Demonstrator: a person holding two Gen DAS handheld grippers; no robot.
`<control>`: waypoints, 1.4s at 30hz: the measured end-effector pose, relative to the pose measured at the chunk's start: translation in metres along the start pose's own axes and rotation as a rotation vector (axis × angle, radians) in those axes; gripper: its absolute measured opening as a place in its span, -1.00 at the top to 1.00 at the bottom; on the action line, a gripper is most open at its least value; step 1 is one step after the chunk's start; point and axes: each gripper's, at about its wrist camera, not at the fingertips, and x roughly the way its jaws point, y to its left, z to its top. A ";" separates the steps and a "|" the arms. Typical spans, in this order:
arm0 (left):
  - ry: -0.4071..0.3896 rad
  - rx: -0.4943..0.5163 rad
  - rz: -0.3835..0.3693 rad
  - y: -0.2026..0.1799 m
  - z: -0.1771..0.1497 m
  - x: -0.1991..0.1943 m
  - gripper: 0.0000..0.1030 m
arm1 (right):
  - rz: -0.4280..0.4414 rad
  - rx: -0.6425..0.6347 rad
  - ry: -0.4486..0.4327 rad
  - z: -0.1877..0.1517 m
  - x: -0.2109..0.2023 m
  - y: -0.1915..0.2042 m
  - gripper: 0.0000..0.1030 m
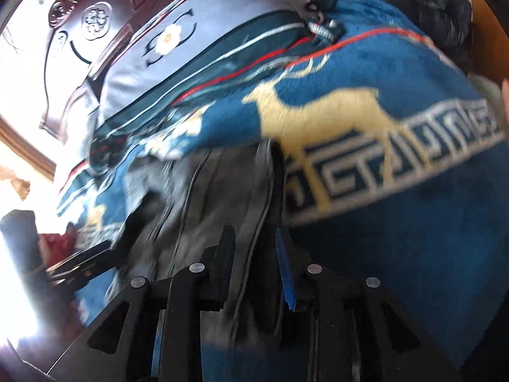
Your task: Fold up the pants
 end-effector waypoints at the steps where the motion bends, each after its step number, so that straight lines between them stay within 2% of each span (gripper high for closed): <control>1: 0.006 0.021 0.005 -0.003 -0.006 -0.002 -0.41 | 0.014 0.010 0.008 -0.006 -0.001 -0.001 0.51; 3: 0.030 0.051 0.014 -0.010 -0.017 -0.001 -0.41 | 0.052 0.040 0.030 -0.018 0.001 -0.001 0.51; 5: 0.055 0.038 0.006 -0.010 -0.024 0.004 -0.41 | 0.080 0.051 0.048 -0.025 0.006 0.001 0.48; 7: 0.075 0.040 0.011 -0.013 -0.030 0.009 -0.41 | 0.068 0.035 0.052 -0.027 0.010 0.008 0.70; 9: 0.076 0.068 0.028 -0.018 -0.032 0.012 -0.41 | 0.049 -0.001 0.023 -0.027 0.002 0.017 0.78; 11: 0.082 0.066 0.025 -0.019 -0.033 0.014 -0.41 | -0.015 -0.040 -0.005 -0.028 -0.005 0.024 0.79; 16: 0.087 0.130 0.043 -0.027 -0.041 0.020 -0.43 | -0.204 -0.134 0.063 -0.047 0.021 0.026 0.81; 21: 0.047 0.091 0.041 -0.024 -0.041 0.012 -0.44 | -0.237 -0.116 0.063 -0.046 0.029 0.022 0.83; 23: 0.026 0.083 0.054 -0.025 -0.040 0.006 -0.44 | -0.197 -0.103 0.041 -0.048 0.022 0.018 0.76; 24: 0.014 0.077 0.059 -0.026 -0.040 0.002 -0.45 | -0.163 -0.085 0.019 -0.049 0.016 0.016 0.62; 25: 0.006 0.069 0.061 -0.027 -0.041 0.000 -0.47 | -0.147 -0.072 0.001 -0.050 0.010 0.016 0.38; 27: 0.001 0.058 0.058 -0.028 -0.043 -0.005 -0.56 | -0.139 -0.067 -0.048 -0.053 -0.005 0.018 0.13; 30: -0.003 0.078 0.082 -0.034 -0.047 -0.009 -0.60 | -0.121 -0.114 -0.097 -0.058 -0.018 0.033 -0.03; 34: 0.002 0.097 0.100 -0.040 -0.052 -0.015 -0.65 | -0.128 -0.172 -0.151 -0.067 -0.032 0.051 -0.34; 38: -0.055 0.090 0.160 -0.042 -0.059 -0.025 -0.84 | -0.153 -0.209 -0.170 -0.075 -0.040 0.063 -0.44; 42: -0.111 0.101 0.204 -0.044 -0.061 -0.034 -0.91 | -0.161 -0.205 -0.173 -0.079 -0.045 0.065 -0.52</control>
